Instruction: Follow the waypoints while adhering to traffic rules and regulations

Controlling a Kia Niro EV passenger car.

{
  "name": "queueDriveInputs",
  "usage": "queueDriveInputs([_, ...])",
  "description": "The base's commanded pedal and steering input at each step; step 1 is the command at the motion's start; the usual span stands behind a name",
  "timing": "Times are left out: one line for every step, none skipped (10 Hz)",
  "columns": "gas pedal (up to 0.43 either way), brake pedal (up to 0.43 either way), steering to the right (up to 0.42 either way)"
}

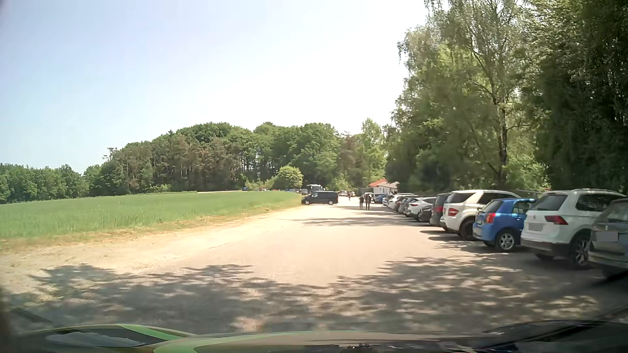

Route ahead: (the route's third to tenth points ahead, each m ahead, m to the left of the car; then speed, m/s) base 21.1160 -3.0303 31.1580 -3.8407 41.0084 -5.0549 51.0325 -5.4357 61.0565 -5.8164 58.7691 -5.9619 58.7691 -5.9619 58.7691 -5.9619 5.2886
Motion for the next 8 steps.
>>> queueDriveInputs([0.000,0.165,0.002])
queueDriveInputs([0.000,0.146,0.002])
queueDriveInputs([0.000,0.146,0.001])
queueDriveInputs([0.000,0.146,0.001])
queueDriveInputs([0.000,0.146,0.001])
queueDriveInputs([0.000,0.146,0.001])
queueDriveInputs([0.000,0.128,0.001])
queueDriveInputs([0.000,0.116,-0.001])
